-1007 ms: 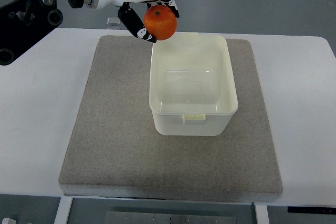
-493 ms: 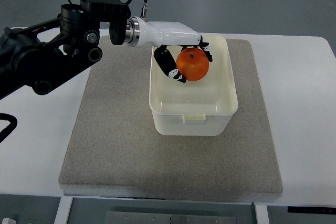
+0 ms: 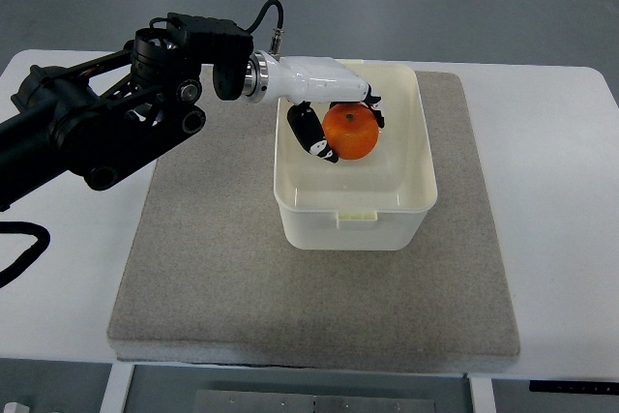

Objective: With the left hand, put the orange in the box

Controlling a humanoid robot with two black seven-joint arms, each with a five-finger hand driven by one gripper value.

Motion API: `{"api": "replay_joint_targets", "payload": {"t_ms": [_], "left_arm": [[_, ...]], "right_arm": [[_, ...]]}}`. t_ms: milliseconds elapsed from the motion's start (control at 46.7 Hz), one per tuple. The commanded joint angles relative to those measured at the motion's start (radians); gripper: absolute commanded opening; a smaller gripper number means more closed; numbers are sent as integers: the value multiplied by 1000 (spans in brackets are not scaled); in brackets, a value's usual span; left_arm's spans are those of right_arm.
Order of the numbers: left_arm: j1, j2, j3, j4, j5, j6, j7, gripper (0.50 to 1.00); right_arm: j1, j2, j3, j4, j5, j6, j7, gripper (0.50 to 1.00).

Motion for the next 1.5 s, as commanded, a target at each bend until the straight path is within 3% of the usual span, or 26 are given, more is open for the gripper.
{"api": "replay_joint_targets", "payload": {"t_ms": [0, 21, 86, 107, 193, 536, 900, 1007, 1479], "left_arm": [[4, -2, 0, 0, -1, 0, 0, 773], [4, -2, 0, 0, -1, 0, 0, 790], [6, -2, 0, 0, -3, 0, 0, 938], [6, -2, 0, 0, -3, 0, 0, 966], [7, -2, 0, 1, -3, 0, 0, 988], [9, 15, -38, 0, -139, 21, 0, 992], [11, 73, -106, 66, -604, 271, 0, 992], [12, 93, -106, 96, -725, 311, -2, 994], [150, 110, -164, 333, -1343, 304, -18, 996]], "right_arm": [[0, 0, 0, 0, 0, 1, -1, 932], [0, 0, 0, 0, 0, 0, -1, 932], [0, 0, 0, 0, 0, 1, -1, 932], [0, 0, 0, 0, 0, 1, 1, 932], [0, 0, 0, 0, 0, 1, -1, 932], [0, 0, 0, 0, 0, 1, -1, 932], [0, 0, 0, 0, 0, 1, 1, 932], [0, 0, 0, 0, 0, 0, -1, 932], [0, 0, 0, 0, 0, 1, 1, 932]]}}
